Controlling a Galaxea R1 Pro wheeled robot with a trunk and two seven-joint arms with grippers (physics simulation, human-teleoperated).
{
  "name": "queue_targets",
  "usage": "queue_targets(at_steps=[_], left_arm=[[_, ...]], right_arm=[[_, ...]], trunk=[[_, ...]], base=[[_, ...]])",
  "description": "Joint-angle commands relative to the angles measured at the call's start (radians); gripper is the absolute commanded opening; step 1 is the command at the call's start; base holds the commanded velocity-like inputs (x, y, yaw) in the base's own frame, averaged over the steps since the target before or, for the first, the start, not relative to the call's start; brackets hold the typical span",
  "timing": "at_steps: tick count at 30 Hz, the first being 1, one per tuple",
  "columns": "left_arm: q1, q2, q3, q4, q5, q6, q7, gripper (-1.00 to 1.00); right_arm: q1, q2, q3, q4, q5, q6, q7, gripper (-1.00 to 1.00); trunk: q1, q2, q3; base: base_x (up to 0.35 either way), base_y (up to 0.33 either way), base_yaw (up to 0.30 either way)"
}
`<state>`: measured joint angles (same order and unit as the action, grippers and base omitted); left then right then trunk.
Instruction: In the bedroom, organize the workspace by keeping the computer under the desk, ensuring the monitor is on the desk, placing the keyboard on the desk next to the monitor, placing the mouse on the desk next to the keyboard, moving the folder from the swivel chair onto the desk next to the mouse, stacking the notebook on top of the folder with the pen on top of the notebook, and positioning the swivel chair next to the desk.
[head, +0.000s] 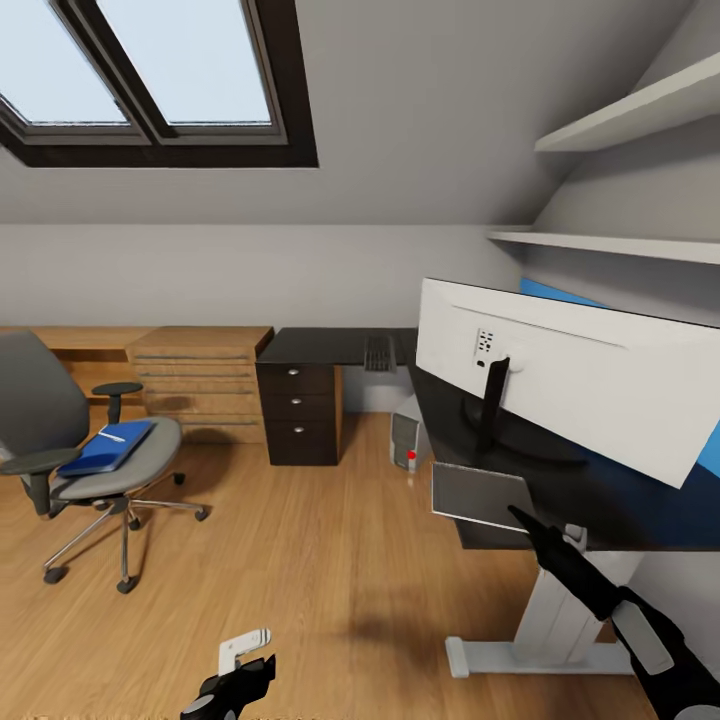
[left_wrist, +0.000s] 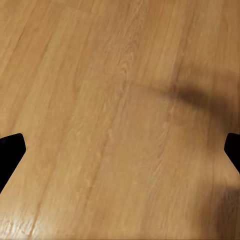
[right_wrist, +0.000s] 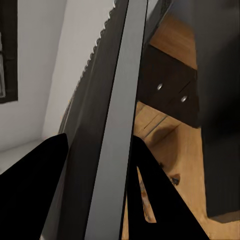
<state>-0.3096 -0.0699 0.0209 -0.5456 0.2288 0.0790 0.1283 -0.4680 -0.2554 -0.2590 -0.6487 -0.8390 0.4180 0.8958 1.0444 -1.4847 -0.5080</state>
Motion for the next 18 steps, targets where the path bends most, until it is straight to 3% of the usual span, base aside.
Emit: queue_targets(at_steps=[1, 6, 18], left_arm=[[0.0, 0.0, 0.002, -0.002, 0.006, 0.006, 0.002, 1.0], [0.0, 0.003, 0.002, -0.002, 0.006, 0.007, 0.002, 1.0], [0.0, 0.004, 0.002, -0.002, 0.006, 0.007, 0.002, 1.0]], right_arm=[[-0.001, 0.004, -0.002, 0.0, -0.008, 0.008, 0.002, -1.0], [-0.001, 0.019, -0.002, 0.0, -0.007, 0.006, 0.004, -1.0], [-0.001, 0.025, -0.002, 0.0, -0.008, 0.007, 0.006, -1.0]], trunk=[[0.0, -0.001, -0.002], [0.0, -0.001, -0.007], [0.0, -0.001, -0.021]], base=[[0.0, 0.0, 0.185], [0.0, 0.0, 0.193], [0.0, 0.0, 0.193]])
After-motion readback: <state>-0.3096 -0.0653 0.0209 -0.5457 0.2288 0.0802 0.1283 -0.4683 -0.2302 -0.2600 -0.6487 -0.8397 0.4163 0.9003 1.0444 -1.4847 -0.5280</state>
